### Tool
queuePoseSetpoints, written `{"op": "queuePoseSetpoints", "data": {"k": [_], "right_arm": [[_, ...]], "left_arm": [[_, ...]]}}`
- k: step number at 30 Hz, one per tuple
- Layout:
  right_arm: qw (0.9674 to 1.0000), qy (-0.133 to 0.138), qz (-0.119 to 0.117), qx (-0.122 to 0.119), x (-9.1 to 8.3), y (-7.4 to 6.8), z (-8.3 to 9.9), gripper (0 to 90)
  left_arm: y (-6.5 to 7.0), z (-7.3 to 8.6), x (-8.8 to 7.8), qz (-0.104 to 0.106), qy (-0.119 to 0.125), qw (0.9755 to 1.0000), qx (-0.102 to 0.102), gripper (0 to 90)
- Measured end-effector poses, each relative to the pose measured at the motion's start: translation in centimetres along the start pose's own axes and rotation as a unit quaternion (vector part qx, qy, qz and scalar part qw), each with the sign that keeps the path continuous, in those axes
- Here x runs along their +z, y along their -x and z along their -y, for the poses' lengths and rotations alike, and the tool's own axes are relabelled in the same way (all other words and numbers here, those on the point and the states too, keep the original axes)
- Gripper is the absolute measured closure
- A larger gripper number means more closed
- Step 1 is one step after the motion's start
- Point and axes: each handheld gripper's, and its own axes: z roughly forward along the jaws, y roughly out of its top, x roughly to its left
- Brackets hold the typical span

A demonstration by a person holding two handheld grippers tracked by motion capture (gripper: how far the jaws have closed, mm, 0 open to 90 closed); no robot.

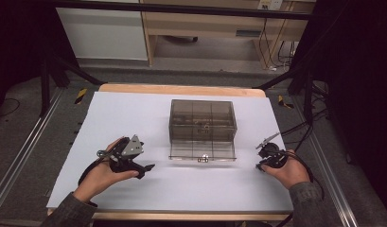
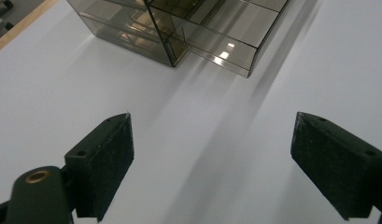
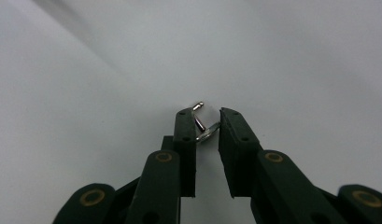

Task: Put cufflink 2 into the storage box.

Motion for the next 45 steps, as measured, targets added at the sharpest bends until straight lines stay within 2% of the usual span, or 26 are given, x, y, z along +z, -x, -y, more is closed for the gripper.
{"op": "queuePoseSetpoints", "data": {"k": [1, 2, 4, 6, 14, 20, 28, 33, 38, 45], "right_arm": [[1.0000, 0.003, 0.001, 0.002, -0.1, 0.0, 0.0, 79.2], [1.0000, 0.005, 0.001, 0.002, -0.1, 0.1, 0.1, 87.9], [0.9999, 0.007, -0.002, 0.009, -0.2, 0.2, 0.1, 88.0], [1.0000, 0.009, -0.002, 0.000, -0.1, 0.2, 0.2, 87.7], [1.0000, 0.006, 0.005, -0.007, -0.1, 0.0, 0.0, 88.1], [1.0000, 0.009, 0.001, -0.001, -0.2, -0.1, 0.0, 88.3], [0.9989, 0.047, -0.002, 0.002, -2.0, -0.2, 0.0, 88.3], [0.9959, 0.090, 0.002, -0.004, -4.3, -0.8, -0.5, 88.3], [0.9910, 0.133, 0.005, -0.014, -6.3, -1.5, -1.6, 88.3], [0.9839, 0.174, 0.004, -0.038, -7.6, -3.1, -3.6, 88.3]], "left_arm": [[0.0, 0.0, 0.0, 0.000, 0.000, 1.0000, 0.000, 13.0], [-0.1, 0.0, 0.0, 0.000, -0.001, 1.0000, 0.001, 13.0], [-0.1, 0.1, 0.0, -0.001, -0.001, 1.0000, -0.001, 13.0], [-0.2, 0.1, 0.0, -0.001, -0.001, 1.0000, 0.000, 13.0], [0.0, 0.2, 0.1, 0.000, -0.002, 1.0000, -0.001, 13.1], [-0.2, 0.2, 0.0, -0.003, -0.001, 1.0000, -0.002, 13.1], [-0.6, 0.3, 0.0, -0.005, 0.005, 1.0000, -0.005, 11.9], [-1.1, 0.7, -0.1, -0.007, 0.011, 0.9999, -0.005, 8.8], [-1.5, 0.9, -0.4, -0.009, 0.022, 0.9997, -0.008, 7.2], [-2.4, 1.1, -0.8, -0.022, 0.034, 0.9991, -0.011, 6.7]]}}
